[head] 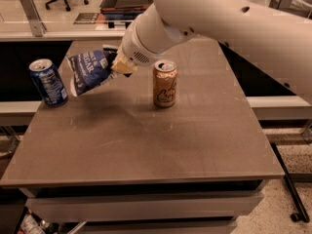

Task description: Move blue chip bag near pepsi can

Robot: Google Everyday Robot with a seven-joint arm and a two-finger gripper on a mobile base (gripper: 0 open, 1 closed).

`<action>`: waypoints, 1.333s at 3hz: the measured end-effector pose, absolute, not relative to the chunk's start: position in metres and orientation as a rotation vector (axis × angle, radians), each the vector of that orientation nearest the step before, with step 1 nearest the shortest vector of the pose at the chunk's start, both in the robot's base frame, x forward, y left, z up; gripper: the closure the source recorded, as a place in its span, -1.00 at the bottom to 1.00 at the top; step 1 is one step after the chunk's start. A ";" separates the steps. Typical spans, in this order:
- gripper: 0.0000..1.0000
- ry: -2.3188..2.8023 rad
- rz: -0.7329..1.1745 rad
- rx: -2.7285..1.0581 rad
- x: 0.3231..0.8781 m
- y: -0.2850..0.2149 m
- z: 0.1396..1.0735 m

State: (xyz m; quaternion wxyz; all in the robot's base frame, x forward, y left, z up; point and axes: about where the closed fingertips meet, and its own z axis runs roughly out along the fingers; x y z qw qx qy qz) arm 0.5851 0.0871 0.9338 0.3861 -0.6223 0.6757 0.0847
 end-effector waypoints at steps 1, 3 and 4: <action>0.19 1.718 0.214 -1.586 0.584 0.088 0.935; -0.74 1.713 0.211 -1.590 0.581 0.090 0.937; -1.00 1.710 0.210 -1.592 0.580 0.090 0.938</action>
Offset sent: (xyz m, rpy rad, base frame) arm -0.0011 0.0008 0.0008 -0.0008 -0.0017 0.0016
